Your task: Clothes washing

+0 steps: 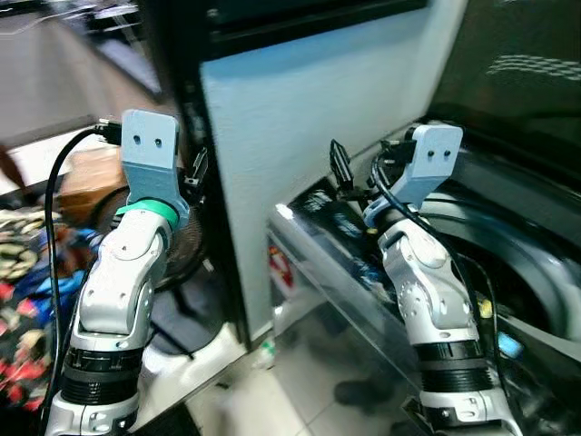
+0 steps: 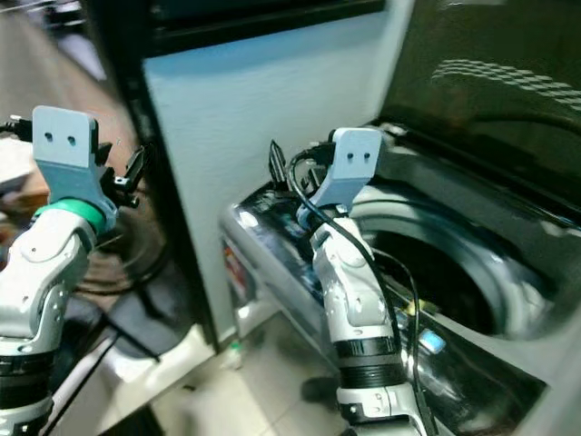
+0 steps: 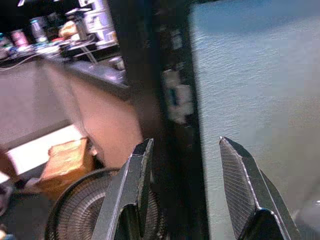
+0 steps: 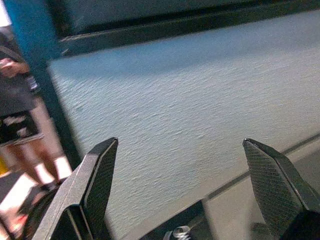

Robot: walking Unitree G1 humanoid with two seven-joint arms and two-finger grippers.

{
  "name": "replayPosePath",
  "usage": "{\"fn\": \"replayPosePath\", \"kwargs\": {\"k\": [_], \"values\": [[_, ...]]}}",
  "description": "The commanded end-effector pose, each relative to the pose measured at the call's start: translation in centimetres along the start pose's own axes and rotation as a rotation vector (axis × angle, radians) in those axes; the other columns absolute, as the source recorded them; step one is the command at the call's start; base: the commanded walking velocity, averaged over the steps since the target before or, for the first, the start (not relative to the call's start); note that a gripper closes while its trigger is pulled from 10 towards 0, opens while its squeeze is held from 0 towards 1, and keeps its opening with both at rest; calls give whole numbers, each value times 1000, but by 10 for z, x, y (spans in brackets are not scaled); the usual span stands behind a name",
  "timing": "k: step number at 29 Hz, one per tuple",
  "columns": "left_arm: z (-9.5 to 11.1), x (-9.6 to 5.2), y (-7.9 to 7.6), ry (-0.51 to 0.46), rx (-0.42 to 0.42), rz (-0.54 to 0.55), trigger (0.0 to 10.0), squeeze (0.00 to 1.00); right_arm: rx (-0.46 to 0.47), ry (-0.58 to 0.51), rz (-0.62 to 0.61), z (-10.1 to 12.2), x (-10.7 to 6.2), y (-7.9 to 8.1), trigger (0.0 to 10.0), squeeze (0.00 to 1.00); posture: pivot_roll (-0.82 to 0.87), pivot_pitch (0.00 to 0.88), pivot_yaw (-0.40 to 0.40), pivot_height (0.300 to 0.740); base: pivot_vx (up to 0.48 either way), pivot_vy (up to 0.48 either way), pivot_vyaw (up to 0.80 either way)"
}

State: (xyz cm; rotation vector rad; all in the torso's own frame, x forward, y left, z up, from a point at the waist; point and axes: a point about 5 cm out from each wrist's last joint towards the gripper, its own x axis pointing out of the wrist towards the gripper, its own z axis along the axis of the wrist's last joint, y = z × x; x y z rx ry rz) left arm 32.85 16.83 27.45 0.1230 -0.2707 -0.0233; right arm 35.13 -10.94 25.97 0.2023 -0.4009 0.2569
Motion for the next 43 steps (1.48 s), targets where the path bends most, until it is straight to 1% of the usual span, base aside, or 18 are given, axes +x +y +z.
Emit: {"fn": "replayPosePath", "kwargs": {"k": [1,5,8,10,16,21,23,25,27,37,39,43], "values": [[-3,-1,1,16,11,7,10000,0,4,-3,4,2,1,2,10000,0,137,19,46,740,0,0,788],[-4,-1,2,21,12,10,10000,0,3,1,8,2,0,3,10000,0,137,19,46,740,0,0,788],[-21,-4,-1,85,14,-3,10000,0,-19,20,8,-5,-3,2,10000,0,137,19,46,740,0,0,788],[-24,-5,-1,93,13,-4,10000,0,-24,25,8,-7,-4,2,10000,0,134,18,50,740,0,0,788],[-24,-5,-1,97,-6,0,10000,0,-25,37,-15,-10,-8,-4,10000,0,134,18,50,740,0,0,788],[-25,-4,-3,102,-4,-2,10000,0,-18,39,-33,-10,-8,-9,10000,0,127,18,51,740,0,0,788],[-27,-5,-4,108,-17,1,10000,0,-17,41,-41,-10,-8,-12,10000,0,127,18,51,740,0,0,788],[-31,-6,-6,122,-58,10,10000,0,-16,49,-53,-11,-9,-15,10000,0,124,20,48,740,0,0,788],[-33,-7,-7,128,-74,11,10000,0,-16,53,-56,-12,-9,-17,10000,0,124,20,48,740,0,0,788],[-39,-11,-13,154,-106,5,10000,0,-14,83,-70,-20,-15,-19,10000,0,121,23,51,740,0,0,788],[-39,-12,-14,152,-117,1,10000,0,-2,89,-79,-22,-16,-20,10000,0,121,23,51,740,0,259,719],[-38,-12,-16,149,-126,-5,10000,0,1,113,-80,-27,-19,-22,10000,0,118,24,51,740,0,480,0]]}}
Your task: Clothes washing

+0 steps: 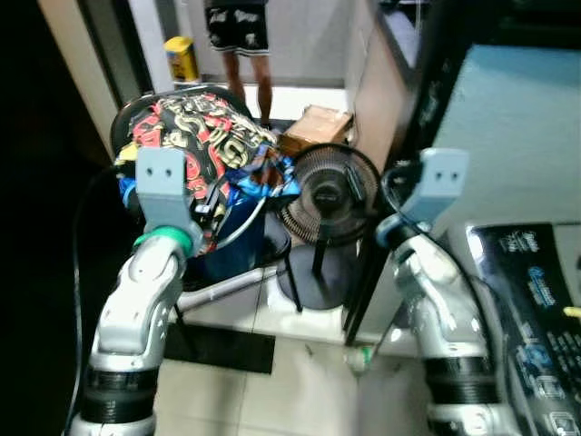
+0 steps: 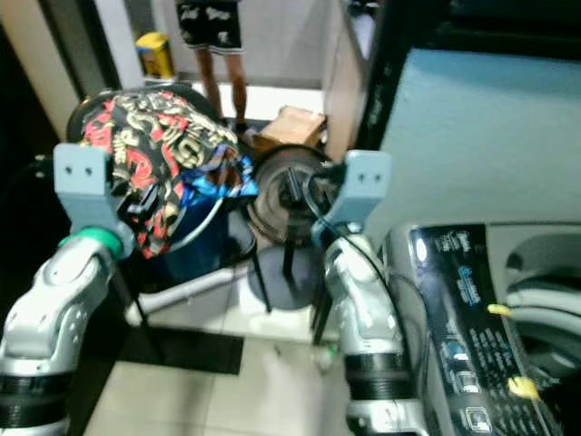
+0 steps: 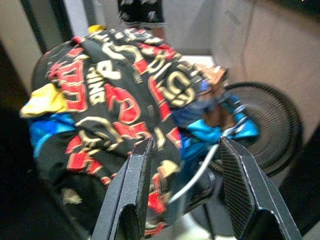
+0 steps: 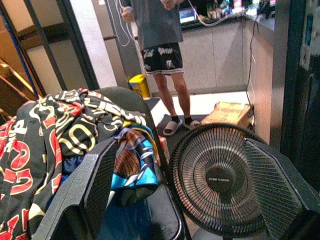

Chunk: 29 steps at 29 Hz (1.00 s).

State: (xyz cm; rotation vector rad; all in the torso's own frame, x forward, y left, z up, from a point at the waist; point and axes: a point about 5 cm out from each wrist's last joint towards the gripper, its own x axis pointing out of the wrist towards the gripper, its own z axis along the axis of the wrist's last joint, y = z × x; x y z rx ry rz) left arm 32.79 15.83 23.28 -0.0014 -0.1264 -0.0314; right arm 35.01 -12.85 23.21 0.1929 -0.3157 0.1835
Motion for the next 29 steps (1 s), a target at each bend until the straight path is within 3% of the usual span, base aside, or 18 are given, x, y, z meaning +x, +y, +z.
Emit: {"fn": "replayPosePath", "kwargs": {"k": [1,19,29], "values": [[0,-1,-1,7,2,-4,10000,0,11,37,2,-8,-3,-1,10000,0,118,24,51,740,0,480,0],[2,-1,-6,-47,-32,23,10000,0,-21,68,83,-15,-4,15,10000,0,117,24,51,740,14,27,0],[4,0,-7,-51,-24,22,10000,0,-1,67,85,-17,-6,15,10000,0,110,20,39,740,321,0,618]]}}
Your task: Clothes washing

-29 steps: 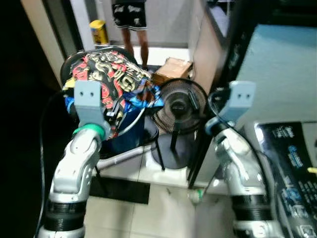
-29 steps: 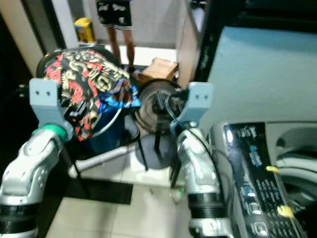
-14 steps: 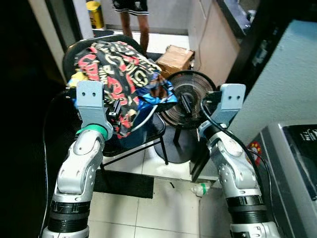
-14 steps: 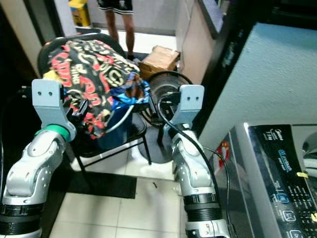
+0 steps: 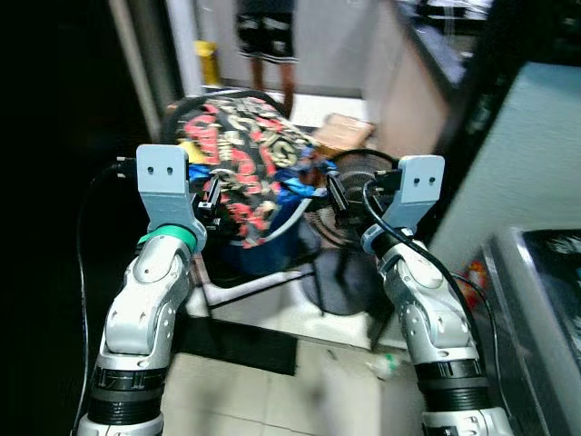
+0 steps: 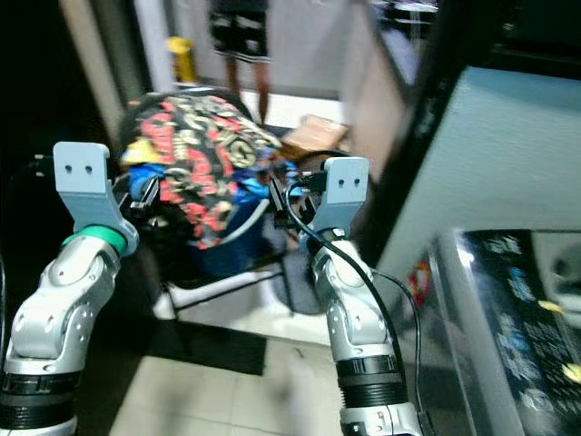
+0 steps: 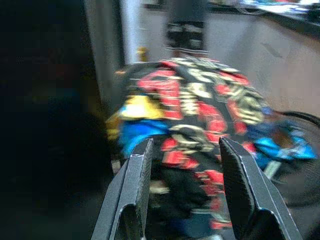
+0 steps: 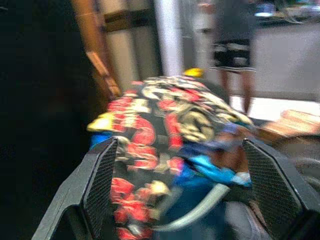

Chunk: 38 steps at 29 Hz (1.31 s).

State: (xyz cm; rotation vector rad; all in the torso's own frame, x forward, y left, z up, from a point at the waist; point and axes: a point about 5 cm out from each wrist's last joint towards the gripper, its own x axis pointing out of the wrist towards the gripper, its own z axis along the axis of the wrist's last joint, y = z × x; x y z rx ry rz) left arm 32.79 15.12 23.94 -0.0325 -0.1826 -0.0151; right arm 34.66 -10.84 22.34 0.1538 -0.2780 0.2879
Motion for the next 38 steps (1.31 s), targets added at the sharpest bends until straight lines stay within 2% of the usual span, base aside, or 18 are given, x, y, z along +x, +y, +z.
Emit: {"fn": "replayPosePath", "kwargs": {"k": [1,14,24,27,32,38], "values": [[-3,-1,0,6,5,4,10000,0,18,16,-19,-5,-3,-3,10000,0,110,20,39,740,337,0,0],[-4,0,-1,5,-3,-6,10000,0,29,14,-27,-6,-4,-4,10000,0,104,2,41,740,348,0,0],[-5,0,5,-10,-20,-10,10000,0,21,14,-17,-7,-5,-1,10000,0,103,0,38,740,351,0,0],[-8,0,13,-12,-67,10,10000,0,1,26,-75,-11,-8,-11,10000,0,103,0,38,740,356,0,0],[-14,-3,23,7,-56,31,10000,0,-26,62,-156,-19,-21,-33,10000,0,101,7,42,740,349,0,0],[-14,-3,23,7,-57,31,10000,0,-29,66,-175,-20,-22,-37,10000,0,101,7,42,740,351,0,0]]}}
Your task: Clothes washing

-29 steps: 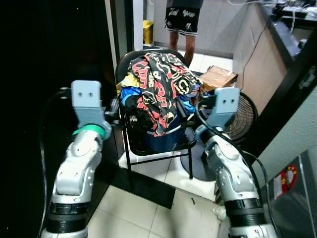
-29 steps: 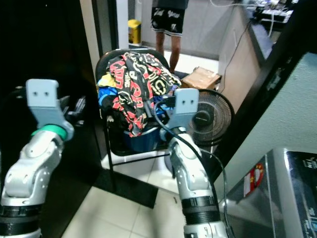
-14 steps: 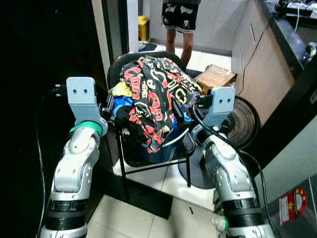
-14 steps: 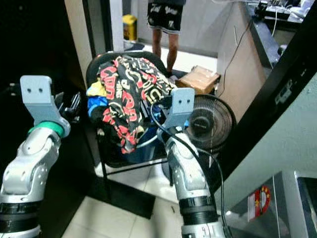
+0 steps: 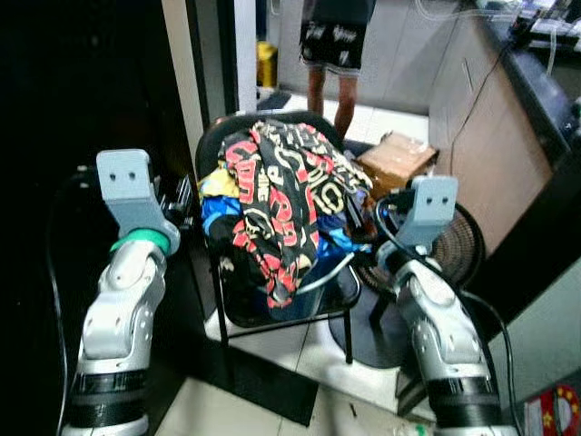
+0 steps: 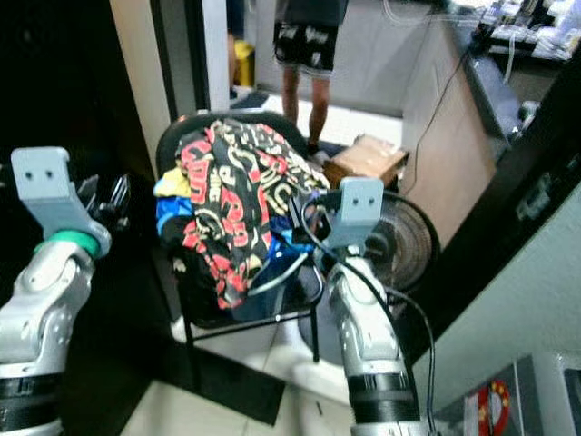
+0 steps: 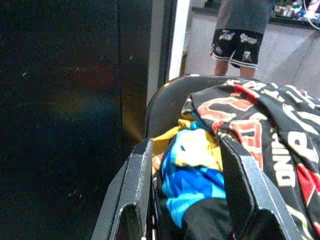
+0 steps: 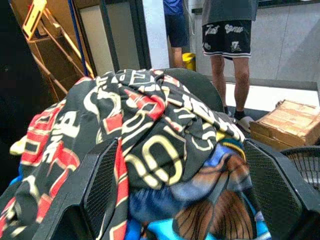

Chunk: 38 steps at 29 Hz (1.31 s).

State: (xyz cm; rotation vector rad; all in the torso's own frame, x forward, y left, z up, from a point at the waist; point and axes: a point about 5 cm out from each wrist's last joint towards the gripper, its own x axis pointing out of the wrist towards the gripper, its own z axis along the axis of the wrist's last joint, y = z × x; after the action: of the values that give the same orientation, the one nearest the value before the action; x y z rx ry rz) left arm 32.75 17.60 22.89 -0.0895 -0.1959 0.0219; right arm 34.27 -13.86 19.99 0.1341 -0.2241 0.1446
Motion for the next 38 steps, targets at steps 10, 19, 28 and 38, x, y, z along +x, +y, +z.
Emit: {"fn": "replayPosePath", "kwargs": {"k": [10,19,28,38], "values": [[-7,-1,-10,21,-8,-29,10000,0,8,17,-17,-3,0,-2,10000,0,99,12,40,740,392,0,0],[-8,-2,-9,22,-5,-26,10000,0,8,19,-13,-4,0,-1,10000,0,102,19,35,740,402,0,0],[-8,-2,-8,24,-1,-26,10000,0,9,20,5,-4,0,2,10000,0,104,20,34,740,391,0,0],[-7,-2,-9,14,-3,-32,10000,0,22,40,42,-7,4,11,10000,0,106,17,35,740,65,0,0]]}}
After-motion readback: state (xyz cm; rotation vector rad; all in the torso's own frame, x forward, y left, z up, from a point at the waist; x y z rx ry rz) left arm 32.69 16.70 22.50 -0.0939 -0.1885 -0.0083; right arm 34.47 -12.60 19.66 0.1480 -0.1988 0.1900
